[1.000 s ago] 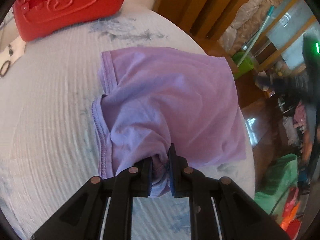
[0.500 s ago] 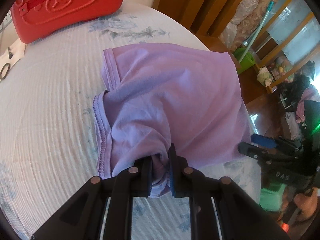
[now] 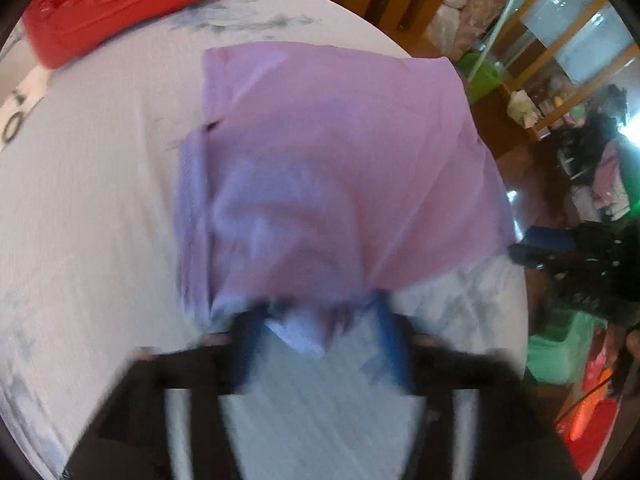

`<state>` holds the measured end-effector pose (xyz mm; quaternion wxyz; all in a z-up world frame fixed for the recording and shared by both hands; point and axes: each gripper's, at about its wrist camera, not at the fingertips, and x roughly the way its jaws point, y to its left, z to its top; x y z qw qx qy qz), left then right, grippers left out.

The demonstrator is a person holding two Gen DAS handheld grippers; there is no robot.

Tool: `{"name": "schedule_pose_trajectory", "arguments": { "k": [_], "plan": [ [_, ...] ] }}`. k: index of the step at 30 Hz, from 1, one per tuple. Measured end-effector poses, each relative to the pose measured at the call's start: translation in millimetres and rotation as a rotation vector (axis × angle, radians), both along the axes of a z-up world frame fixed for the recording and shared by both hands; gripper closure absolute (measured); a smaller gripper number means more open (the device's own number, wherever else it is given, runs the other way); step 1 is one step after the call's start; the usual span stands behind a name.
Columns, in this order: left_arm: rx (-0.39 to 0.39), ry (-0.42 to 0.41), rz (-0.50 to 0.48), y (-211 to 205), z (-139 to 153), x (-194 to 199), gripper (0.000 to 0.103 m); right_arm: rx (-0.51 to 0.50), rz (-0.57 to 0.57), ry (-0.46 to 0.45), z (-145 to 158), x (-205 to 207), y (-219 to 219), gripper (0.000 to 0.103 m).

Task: Fold clothes
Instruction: 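Open both grippers and withdraw them from the folded T-shirt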

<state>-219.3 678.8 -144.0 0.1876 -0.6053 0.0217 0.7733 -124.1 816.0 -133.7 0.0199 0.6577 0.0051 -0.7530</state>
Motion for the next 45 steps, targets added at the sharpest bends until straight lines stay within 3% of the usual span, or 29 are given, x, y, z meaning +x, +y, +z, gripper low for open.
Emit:
{"name": "schedule_pose_trajectory", "arguments": {
  "k": [3,5,7,9,14,25,31,45],
  "plan": [
    [-0.053,0.081,-0.016,-10,23,17,0.013,-0.119,-0.053,0.079,19,20,4,0.056],
    [-0.056,0.112,-0.013,-13,38,26,0.012,-0.145,-0.077,0.134,31,30,2,0.038],
    [-0.064,0.13,-0.011,-16,52,31,0.012,-0.164,-0.111,0.204,44,43,-2,0.012],
    [-0.069,0.166,-0.026,-15,67,40,0.012,-0.174,-0.141,0.262,57,53,-8,0.006],
    [-0.049,0.265,-0.057,-6,90,54,0.012,-0.168,-0.158,0.34,74,65,-26,0.001],
    [0.06,0.236,-0.048,-6,94,63,0.012,-0.175,-0.154,0.409,99,79,-37,0.001],
    [0.017,0.284,-0.048,-3,100,67,0.012,-0.161,-0.134,0.394,97,75,-43,0.001],
    [-0.027,0.312,-0.046,-1,101,66,0.012,-0.168,-0.116,0.38,95,63,-43,0.001]
  ]
}}
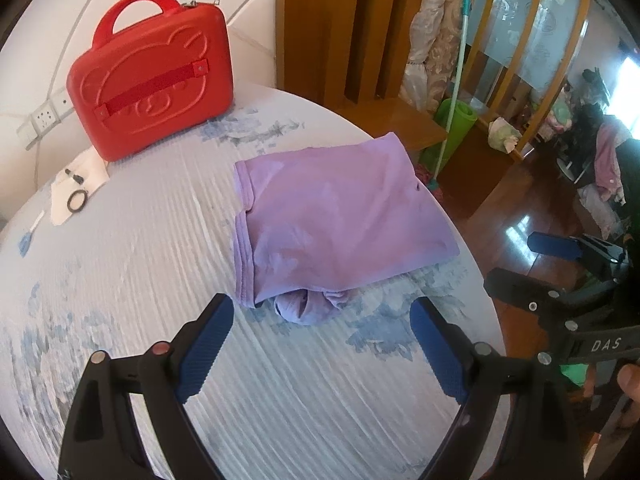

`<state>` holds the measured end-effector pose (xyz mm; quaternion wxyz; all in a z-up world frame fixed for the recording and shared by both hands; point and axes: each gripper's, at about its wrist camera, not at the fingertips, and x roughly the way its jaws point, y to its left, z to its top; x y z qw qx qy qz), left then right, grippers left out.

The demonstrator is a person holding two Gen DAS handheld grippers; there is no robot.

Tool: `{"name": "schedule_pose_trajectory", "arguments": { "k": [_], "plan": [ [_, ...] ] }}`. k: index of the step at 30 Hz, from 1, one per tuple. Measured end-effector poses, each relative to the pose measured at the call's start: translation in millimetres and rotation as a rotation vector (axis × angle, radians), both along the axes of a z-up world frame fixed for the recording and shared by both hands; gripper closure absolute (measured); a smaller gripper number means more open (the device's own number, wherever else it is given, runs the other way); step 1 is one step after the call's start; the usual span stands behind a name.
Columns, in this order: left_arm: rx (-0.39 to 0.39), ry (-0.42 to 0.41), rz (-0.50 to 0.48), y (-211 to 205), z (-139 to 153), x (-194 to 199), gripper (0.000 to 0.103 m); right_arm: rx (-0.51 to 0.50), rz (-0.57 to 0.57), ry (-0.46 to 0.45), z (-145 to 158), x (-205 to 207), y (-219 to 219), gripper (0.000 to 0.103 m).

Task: Fold clothes
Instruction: 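Open both grippers and withdraw them from the folded T-shirt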

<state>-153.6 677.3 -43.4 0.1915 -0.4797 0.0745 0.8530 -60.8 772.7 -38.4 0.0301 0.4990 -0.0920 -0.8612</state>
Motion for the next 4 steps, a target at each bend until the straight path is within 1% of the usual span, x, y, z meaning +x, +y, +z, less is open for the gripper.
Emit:
{"name": "schedule_pose_trajectory", "arguments": {
  "k": [4],
  "plan": [
    [-0.021,0.022,0.003,2.3,1.4,0.1,0.012,0.001,0.002,-0.005,-1.0,-4.1,1.5,0.001]
  ]
}}
